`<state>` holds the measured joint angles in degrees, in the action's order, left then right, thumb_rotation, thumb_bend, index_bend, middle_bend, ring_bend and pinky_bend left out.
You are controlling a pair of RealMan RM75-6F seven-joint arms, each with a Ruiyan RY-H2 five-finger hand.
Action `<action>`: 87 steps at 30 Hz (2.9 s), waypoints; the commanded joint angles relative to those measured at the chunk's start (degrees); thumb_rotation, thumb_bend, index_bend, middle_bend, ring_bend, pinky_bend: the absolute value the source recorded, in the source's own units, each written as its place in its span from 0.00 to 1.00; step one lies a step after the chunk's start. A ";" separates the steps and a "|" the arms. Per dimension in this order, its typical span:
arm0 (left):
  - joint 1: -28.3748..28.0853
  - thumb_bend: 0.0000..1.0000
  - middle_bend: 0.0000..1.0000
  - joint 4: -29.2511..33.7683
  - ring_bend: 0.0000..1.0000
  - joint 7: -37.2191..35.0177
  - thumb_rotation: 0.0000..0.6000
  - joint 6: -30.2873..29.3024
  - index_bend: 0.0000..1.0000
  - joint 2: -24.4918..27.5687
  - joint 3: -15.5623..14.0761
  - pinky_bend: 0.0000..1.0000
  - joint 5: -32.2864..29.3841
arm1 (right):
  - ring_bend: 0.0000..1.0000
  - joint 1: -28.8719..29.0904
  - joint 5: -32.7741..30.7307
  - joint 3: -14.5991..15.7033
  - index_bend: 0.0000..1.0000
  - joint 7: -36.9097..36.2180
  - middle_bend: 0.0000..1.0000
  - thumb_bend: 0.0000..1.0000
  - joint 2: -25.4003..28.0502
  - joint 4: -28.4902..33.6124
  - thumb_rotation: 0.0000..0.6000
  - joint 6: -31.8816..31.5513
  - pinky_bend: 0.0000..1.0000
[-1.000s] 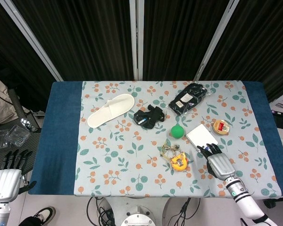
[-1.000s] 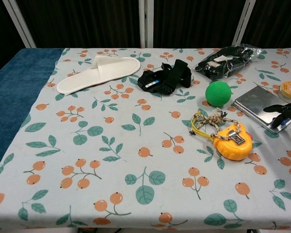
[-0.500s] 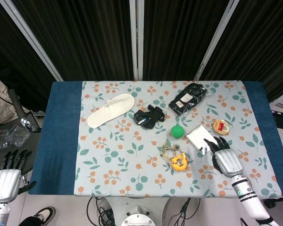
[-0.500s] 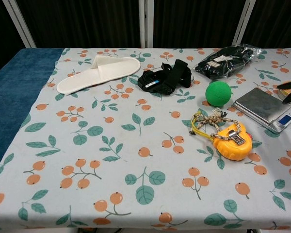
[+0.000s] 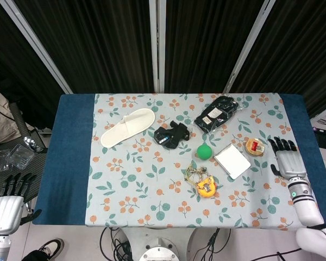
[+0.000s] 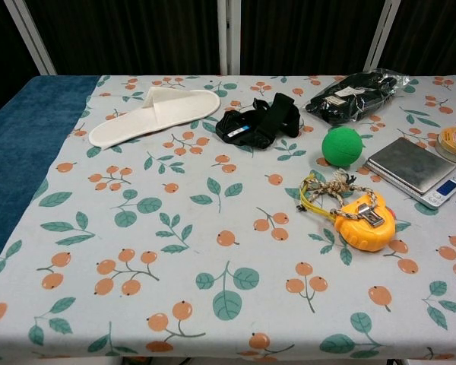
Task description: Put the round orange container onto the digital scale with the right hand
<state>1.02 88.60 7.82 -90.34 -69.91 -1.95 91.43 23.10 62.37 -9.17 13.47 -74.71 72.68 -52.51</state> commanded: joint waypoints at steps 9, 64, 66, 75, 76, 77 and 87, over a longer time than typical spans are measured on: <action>-0.02 0.09 0.09 0.15 0.00 0.25 1.00 -0.34 0.12 0.20 0.17 0.01 0.31 | 0.00 7.38 -4.77 -1.40 0.00 0.06 0.00 0.29 -3.84 -9.98 1.00 11.80 0.00; 0.43 0.09 0.09 -1.16 0.00 -1.85 1.00 -0.02 0.12 -0.19 0.05 0.02 -0.31 | 0.38 11.14 8.40 2.96 0.54 -3.88 0.43 0.27 -4.92 -2.33 1.00 4.38 0.16; 0.58 0.09 0.09 -1.24 0.00 -2.21 1.00 -0.31 0.12 -0.07 0.05 0.01 -0.29 | 0.38 11.37 8.25 3.11 0.54 -3.28 0.43 0.27 -5.32 -1.96 1.00 4.68 0.15; 0.78 0.09 0.09 -1.69 0.00 -3.42 1.00 -0.70 0.12 0.21 0.02 0.01 -0.09 | 0.36 11.97 6.84 3.53 0.46 -2.32 0.40 0.23 -5.81 -1.42 1.00 6.45 0.15; 0.78 0.09 0.09 -1.72 0.00 -3.62 1.00 -0.64 0.12 0.25 -0.03 0.01 -0.07 | 0.35 12.01 6.78 3.58 0.43 -2.21 0.40 0.23 -5.67 -1.27 1.00 6.54 0.15; 0.77 0.09 0.09 -1.73 0.00 -3.78 1.00 -0.57 0.12 0.28 -0.06 0.01 -0.07 | 0.33 12.03 6.75 3.66 0.41 -2.11 0.39 0.22 -5.52 -1.11 1.00 6.63 0.15; 0.65 0.09 0.09 -1.67 0.00 -4.37 1.00 -0.51 0.12 0.40 -0.07 0.01 0.18 | 0.08 12.02 6.35 3.87 0.10 -2.94 0.17 0.09 -3.63 1.05 1.00 7.07 0.06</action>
<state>1.67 86.93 3.45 -90.85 -69.51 -2.02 91.60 35.13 68.71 -5.31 10.60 -78.41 73.65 -45.43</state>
